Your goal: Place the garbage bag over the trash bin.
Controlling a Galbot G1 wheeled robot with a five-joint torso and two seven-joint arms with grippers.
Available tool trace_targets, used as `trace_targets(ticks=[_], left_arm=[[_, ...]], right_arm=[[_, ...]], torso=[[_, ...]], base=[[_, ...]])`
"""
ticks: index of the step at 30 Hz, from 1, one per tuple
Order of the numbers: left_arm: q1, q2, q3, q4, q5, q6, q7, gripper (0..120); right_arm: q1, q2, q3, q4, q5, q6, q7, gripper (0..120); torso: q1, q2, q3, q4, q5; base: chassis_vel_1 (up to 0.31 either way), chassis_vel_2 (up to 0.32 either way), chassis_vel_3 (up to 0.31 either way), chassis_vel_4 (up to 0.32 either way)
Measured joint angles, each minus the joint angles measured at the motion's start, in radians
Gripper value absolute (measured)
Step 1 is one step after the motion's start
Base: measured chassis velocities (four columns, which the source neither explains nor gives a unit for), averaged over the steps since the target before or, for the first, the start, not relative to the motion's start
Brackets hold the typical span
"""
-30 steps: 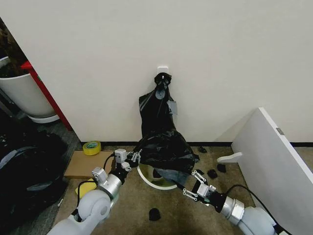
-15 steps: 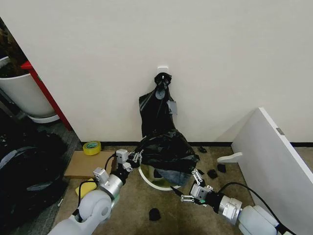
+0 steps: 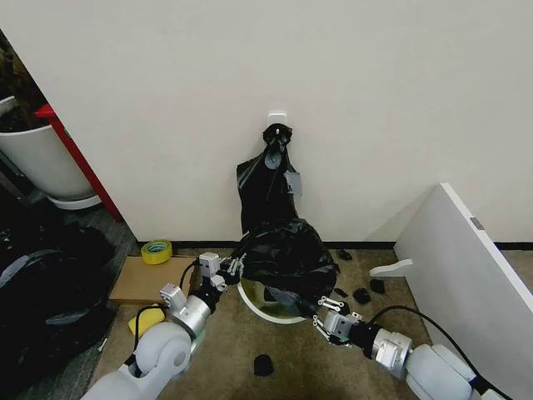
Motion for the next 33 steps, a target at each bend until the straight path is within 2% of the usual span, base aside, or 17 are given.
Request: trace_targets(ticks=[1, 10, 17, 22, 23, 27, 31, 33], left_arm=[[-0.001, 0.000, 0.000, 0.000, 0.000, 0.000, -0.001, 5], [-0.002, -0.001, -0.003, 0.000, -0.005, 0.001, -0.004, 5], [-0.004, 0.001, -0.014, -0.007, -0.022, 0.005, -0.011, 5], [-0.004, 0.000, -0.020, -0.010, -0.032, 0.008, -0.020, 5], [-0.004, 0.000, -0.020, -0.010, -0.032, 0.008, -0.020, 5], [-0.007, -0.002, -0.028, -0.020, -0.060, 0.022, -0.035, 5], [-0.007, -0.002, -0.028, -0.025, -0.069, 0.031, -0.041, 5], [-0.007, -0.002, -0.028, -0.025, -0.068, 0.031, -0.041, 5]], right_arm=[[0.001, 0.000, 0.002, -0.002, 0.000, 0.006, -0.007, 0], [0.018, -0.002, 0.023, -0.020, 0.074, 0.061, -0.066, 0], [0.024, -0.007, 0.035, -0.038, 0.219, 0.110, -0.190, 0], [0.027, -0.013, 0.037, -0.039, 0.423, 0.133, -0.414, 0], [0.027, -0.013, 0.037, -0.039, 0.423, 0.133, -0.414, 0], [0.034, -0.009, 0.043, -0.064, 0.465, 0.141, -0.560, 0], [0.034, 0.007, 0.033, -0.087, 0.459, 0.165, -0.574, 0], [0.034, 0.020, 0.034, -0.087, 0.443, 0.180, -0.534, 0]], torso=[[0.000, 0.000, 0.000, 0.0000, 0.0000], [0.000, 0.000, 0.000, 0.0000, 0.0000], [0.000, 0.000, 0.000, 0.0000, 0.0000], [0.000, 0.000, 0.000, 0.0000, 0.0000], [0.000, 0.000, 0.000, 0.0000, 0.0000], [0.000, 0.000, 0.000, 0.0001, 0.0000], [0.000, 0.000, 0.000, -0.0001, 0.0001], [0.000, 0.000, 0.000, -0.0001, 0.0001]], base=[[0.000, 0.000, 0.000, 0.000], [0.000, 0.000, 0.000, 0.000], [0.000, 0.000, 0.000, 0.000], [0.000, 0.000, 0.000, 0.000], [0.000, 0.000, 0.000, 0.000], [0.000, 0.000, 0.000, 0.000], [0.000, 0.000, 0.000, 0.000], [0.000, 0.000, 0.000, 0.000]])
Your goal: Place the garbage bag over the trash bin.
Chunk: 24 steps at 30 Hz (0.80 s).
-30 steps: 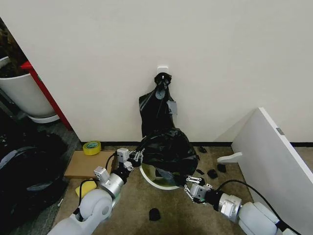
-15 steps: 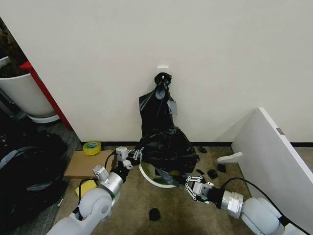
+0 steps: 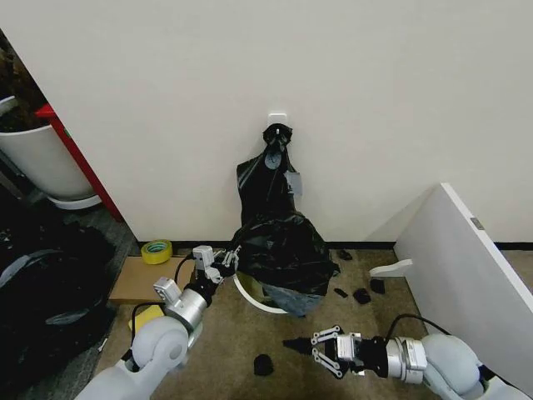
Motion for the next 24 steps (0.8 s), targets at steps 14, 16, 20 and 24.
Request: trace_targets(ticks=[14, 16, 20, 24], left_arm=[[-0.006, -0.005, 0.012, 0.019, 0.013, -0.002, 0.003, 5], [-0.006, -0.004, 0.013, 0.019, 0.014, -0.002, 0.004, 5], [-0.003, -0.002, 0.012, 0.018, 0.015, -0.002, 0.004, 5], [-0.002, -0.002, 0.010, 0.016, 0.015, -0.003, 0.005, 5]], right_arm=[[-0.021, -0.040, -0.024, 0.124, -0.031, -0.175, 0.411, 36], [-0.020, -0.040, -0.026, 0.118, -0.044, -0.178, 0.408, 41], [-0.016, -0.039, -0.021, 0.098, -0.070, -0.182, 0.374, 56], [-0.012, -0.038, -0.010, 0.076, -0.099, -0.165, 0.341, 75]], torso=[[0.000, 0.000, 0.000, 0.0000, -0.0001], [0.000, 0.000, 0.000, 0.0000, -0.0001], [0.000, 0.000, 0.000, 0.0000, -0.0001], [0.000, 0.000, 0.000, 0.0001, -0.0001]], base=[[0.000, 0.000, 0.000, 0.000], [0.000, 0.000, 0.000, 0.000], [0.000, 0.000, 0.000, 0.000], [0.000, 0.000, 0.000, 0.000]])
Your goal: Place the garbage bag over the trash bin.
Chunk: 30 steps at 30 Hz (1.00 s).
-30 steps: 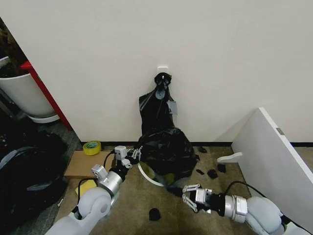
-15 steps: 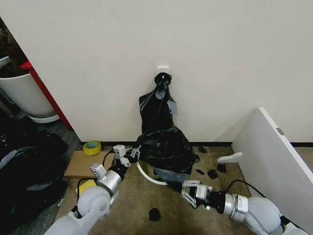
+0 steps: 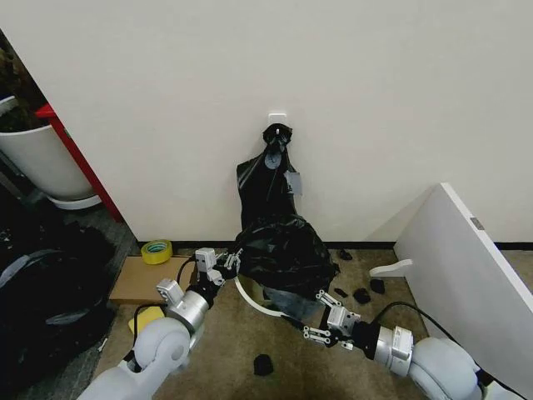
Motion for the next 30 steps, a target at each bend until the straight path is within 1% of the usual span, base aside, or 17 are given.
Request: trace_targets(ticks=[1, 2, 4, 8, 11, 15, 16, 17, 18, 19, 21, 22, 23, 24, 26, 27, 30], left_arm=[[0.000, 0.000, 0.000, 0.000, 0.000, 0.000, 0.000, 5], [0.000, 0.000, 0.000, 0.000, 0.000, 0.000, 0.000, 5], [0.000, -0.001, 0.000, -0.001, 0.000, 0.000, 0.000, 5], [0.000, -0.002, 0.001, -0.001, 0.001, 0.000, 0.000, 5], [0.001, -0.002, 0.001, -0.003, 0.001, 0.000, 0.000, 5], [0.002, -0.002, 0.001, -0.005, 0.001, 0.000, 0.000, 5], [0.002, -0.001, 0.000, -0.005, 0.001, 0.000, 0.000, 5], [0.002, -0.001, 0.000, -0.005, 0.001, 0.000, 0.000, 5], [0.002, -0.001, 0.000, -0.005, 0.001, 0.000, 0.000, 5], [0.003, -0.001, -0.001, -0.006, 0.001, 0.000, 0.000, 5], [0.004, -0.002, -0.001, -0.006, 0.001, 0.000, 0.000, 5], [0.005, -0.002, -0.001, -0.006, 0.002, 0.000, 0.000, 5], [0.005, -0.002, -0.001, -0.006, 0.002, 0.000, 0.000, 5], [0.006, -0.003, -0.001, -0.006, 0.003, 0.000, 0.000, 5], [0.006, -0.003, -0.001, -0.006, 0.004, 0.000, 0.000, 5], [0.008, -0.003, -0.001, -0.006, 0.005, 0.000, 0.000, 5], [0.008, -0.003, -0.001, -0.006, 0.005, 0.000, 0.000, 5]], right_arm=[[0.000, 0.000, 0.002, -0.004, -0.008, 0.007, -0.004, 78], [0.000, 0.000, 0.002, -0.004, -0.008, 0.007, -0.004, 78], [-0.002, 0.004, 0.004, -0.011, -0.030, 0.025, -0.008, 86], [-0.002, 0.014, 0.011, -0.026, -0.110, 0.064, -0.006, 98], [-0.003, 0.020, 0.011, -0.030, -0.140, 0.077, 0.003, 100], [-0.006, 0.025, 0.010, -0.030, -0.150, 0.084, 0.011, 87], [-0.006, 0.026, 0.010, -0.030, -0.150, 0.086, 0.009, 82], [-0.006, 0.026, 0.010, -0.030, -0.150, 0.086, 0.009, 82], [-0.006, 0.026, 0.010, -0.030, -0.150, 0.087, 0.009, 79], [-0.006, 0.025, 0.010, -0.030, -0.150, 0.088, 0.009, 72], [-0.006, 0.025, 0.010, -0.030, -0.150, 0.091, 0.009, 65], [-0.006, 0.024, 0.011, -0.030, -0.149, 0.093, 0.008, 58], [-0.006, 0.024, 0.011, -0.030, -0.148, 0.094, 0.007, 57], [-0.006, 0.024, 0.011, -0.030, -0.147, 0.095, 0.007, 52], [-0.006, 0.023, 0.011, -0.030, -0.147, 0.095, 0.007, 50], [-0.005, 0.023, 0.012, -0.031, -0.146, 0.097, 0.007, 43], [-0.004, 0.023, 0.013, -0.032, -0.145, 0.101, 0.007, 30]], torso=[[0.000, 0.000, 0.000, 0.0000, 0.0000], [0.000, 0.000, 0.000, 0.0000, 0.0000], [0.000, 0.000, 0.000, 0.0000, 0.0000], [0.000, 0.000, 0.000, 0.0000, 0.0000], [0.000, 0.000, 0.000, 0.0000, 0.0000], [0.000, 0.000, 0.000, 0.0000, 0.0000], [0.000, 0.000, 0.000, 0.0000, 0.0000], [0.000, 0.000, 0.000, 0.0000, 0.0000], [0.000, 0.000, 0.000, 0.0000, 0.0000], [0.000, 0.000, 0.000, 0.0000, 0.0000], [0.000, 0.000, 0.000, 0.0000, 0.0000], [0.000, 0.000, 0.000, 0.0000, -0.0001], [0.000, 0.000, 0.000, 0.0000, 0.0000], [0.000, 0.000, 0.000, 0.0000, -0.0001], [0.000, 0.000, 0.000, 0.0000, 0.0000], [0.000, 0.000, 0.000, 0.0000, 0.0000], [0.000, 0.000, 0.000, 0.0000, 0.0000]], base=[[0.000, 0.000, 0.000, 0.000], [0.000, 0.000, 0.000, 0.000], [0.000, 0.000, 0.000, 0.000], [0.000, 0.000, 0.000, 0.000], [0.000, 0.000, 0.000, 0.000], [0.000, 0.000, 0.000, 0.000], [0.000, 0.000, 0.000, 0.000], [0.000, 0.000, 0.000, 0.000], [0.000, 0.000, 0.000, 0.000], [0.000, 0.000, 0.000, 0.000], [0.000, 0.000, 0.000, 0.000], [0.000, 0.000, 0.000, 0.000], [0.000, 0.000, 0.000, 0.000], [0.000, 0.000, 0.000, 0.000], [0.000, 0.000, 0.000, 0.000], [0.000, 0.000, 0.000, 0.000], [0.000, 0.000, 0.000, 0.000]])
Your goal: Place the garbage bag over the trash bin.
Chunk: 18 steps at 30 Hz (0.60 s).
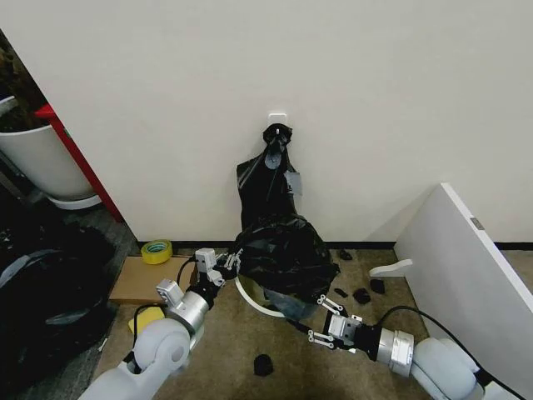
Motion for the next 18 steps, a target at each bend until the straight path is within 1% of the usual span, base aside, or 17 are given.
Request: trace_targets(ticks=[1, 2, 4, 5, 7, 8, 9, 15, 17, 18], left_arm=[[0.000, 0.000, 0.000, 0.000, 0.000, 0.000, 0.000, 5], [0.000, 0.000, 0.000, 0.000, 0.000, 0.000, 0.000, 5], [0.000, 0.000, 0.000, 0.000, 0.000, 0.000, 0.000, 5], [0.000, 0.001, 0.000, -0.001, 0.000, 0.000, 0.000, 5], [0.000, 0.001, 0.000, -0.002, 0.000, 0.000, 0.000, 5], [0.000, 0.001, 0.000, -0.002, 0.000, 0.000, 0.000, 5], [0.000, 0.001, 0.000, -0.002, 0.000, 0.000, 0.000, 5], [0.000, 0.000, -0.001, -0.005, -0.003, 0.000, -0.002, 5], [0.000, 0.000, -0.002, -0.006, -0.006, 0.000, -0.003, 5], [0.000, 0.000, -0.003, -0.008, -0.010, 0.000, -0.005, 5]], right_arm=[[0.000, 0.000, 0.000, 0.000, 0.000, 0.001, 0.000, 29], [0.001, 0.000, 0.001, -0.001, 0.000, 0.003, 0.000, 23], [0.001, 0.000, 0.001, -0.001, 0.000, 0.003, 0.000, 22], [0.001, 0.001, 0.003, -0.003, 0.000, 0.006, -0.001, 14], [0.001, 0.001, 0.004, -0.003, 0.001, 0.008, -0.004, 8], [0.000, 0.002, 0.004, -0.005, 0.001, 0.011, -0.010, 1], [0.000, 0.002, 0.004, -0.005, 0.001, 0.012, -0.012, 0], [0.001, 0.006, 0.005, -0.015, 0.024, 0.042, -0.089, 0], [0.002, 0.007, 0.003, -0.016, 0.043, 0.047, -0.107, 0], [0.003, 0.008, -0.003, -0.019, 0.078, 0.053, -0.133, 0]], torso=[[0.000, 0.000, 0.000, 0.0000, 0.0000], [0.000, 0.000, 0.000, 0.0000, 0.0000], [0.000, 0.000, 0.000, 0.0000, 0.0000], [0.000, 0.000, 0.000, 0.0001, 0.0000], [0.000, 0.000, 0.000, 0.0000, 0.0000], [0.000, 0.000, 0.000, 0.0000, 0.0000], [0.000, 0.000, 0.000, 0.0000, 0.0000], [0.000, 0.000, 0.000, 0.0000, 0.0000], [0.000, 0.000, 0.000, 0.0000, 0.0000], [0.000, 0.000, 0.000, 0.0000, 0.0000]], base=[[0.000, 0.000, 0.000, 0.000], [0.000, 0.000, 0.000, 0.000], [0.000, 0.000, 0.000, 0.000], [0.000, 0.000, 0.000, 0.000], [0.000, 0.000, 0.000, 0.000], [0.000, 0.000, 0.000, 0.000], [0.000, 0.000, 0.000, 0.000], [0.000, 0.000, 0.000, 0.000], [0.000, 0.000, 0.000, 0.000], [0.000, 0.000, 0.000, 0.000]])
